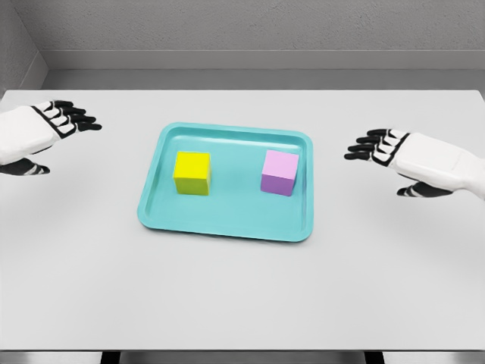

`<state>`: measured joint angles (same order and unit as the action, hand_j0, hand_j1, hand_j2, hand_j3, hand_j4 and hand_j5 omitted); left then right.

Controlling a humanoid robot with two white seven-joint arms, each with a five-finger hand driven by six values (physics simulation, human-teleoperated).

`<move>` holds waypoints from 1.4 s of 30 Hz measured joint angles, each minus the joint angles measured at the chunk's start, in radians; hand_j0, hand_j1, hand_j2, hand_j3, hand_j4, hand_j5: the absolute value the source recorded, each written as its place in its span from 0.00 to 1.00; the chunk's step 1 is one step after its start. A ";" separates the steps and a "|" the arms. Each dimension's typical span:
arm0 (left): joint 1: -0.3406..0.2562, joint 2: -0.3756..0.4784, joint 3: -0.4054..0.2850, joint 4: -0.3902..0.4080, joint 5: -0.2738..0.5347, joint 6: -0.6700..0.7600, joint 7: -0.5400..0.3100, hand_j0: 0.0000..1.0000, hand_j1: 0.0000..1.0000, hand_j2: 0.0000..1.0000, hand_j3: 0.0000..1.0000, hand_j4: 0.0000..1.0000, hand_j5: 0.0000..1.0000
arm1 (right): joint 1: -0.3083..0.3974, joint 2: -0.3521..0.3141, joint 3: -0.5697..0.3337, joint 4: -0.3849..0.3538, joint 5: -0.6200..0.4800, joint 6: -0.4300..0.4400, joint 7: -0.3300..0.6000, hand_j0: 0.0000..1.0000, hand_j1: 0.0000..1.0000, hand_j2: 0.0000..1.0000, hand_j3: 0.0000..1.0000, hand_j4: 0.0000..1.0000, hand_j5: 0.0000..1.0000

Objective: Push two cubes

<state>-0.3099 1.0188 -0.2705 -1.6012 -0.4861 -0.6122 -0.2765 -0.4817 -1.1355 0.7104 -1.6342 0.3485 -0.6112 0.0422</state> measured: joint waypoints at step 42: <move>-0.184 -0.222 -0.212 0.092 -0.168 -0.001 -0.151 0.67 0.67 0.67 0.67 0.67 0.67 | -0.101 0.383 -0.053 0.249 0.182 -0.001 0.275 0.72 0.72 0.72 0.72 0.72 0.72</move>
<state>-0.4939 0.7965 -0.4826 -1.5096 -0.6544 -0.6129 -0.4273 -0.5829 -0.7527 0.6575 -1.3849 0.5306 -0.6125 0.3169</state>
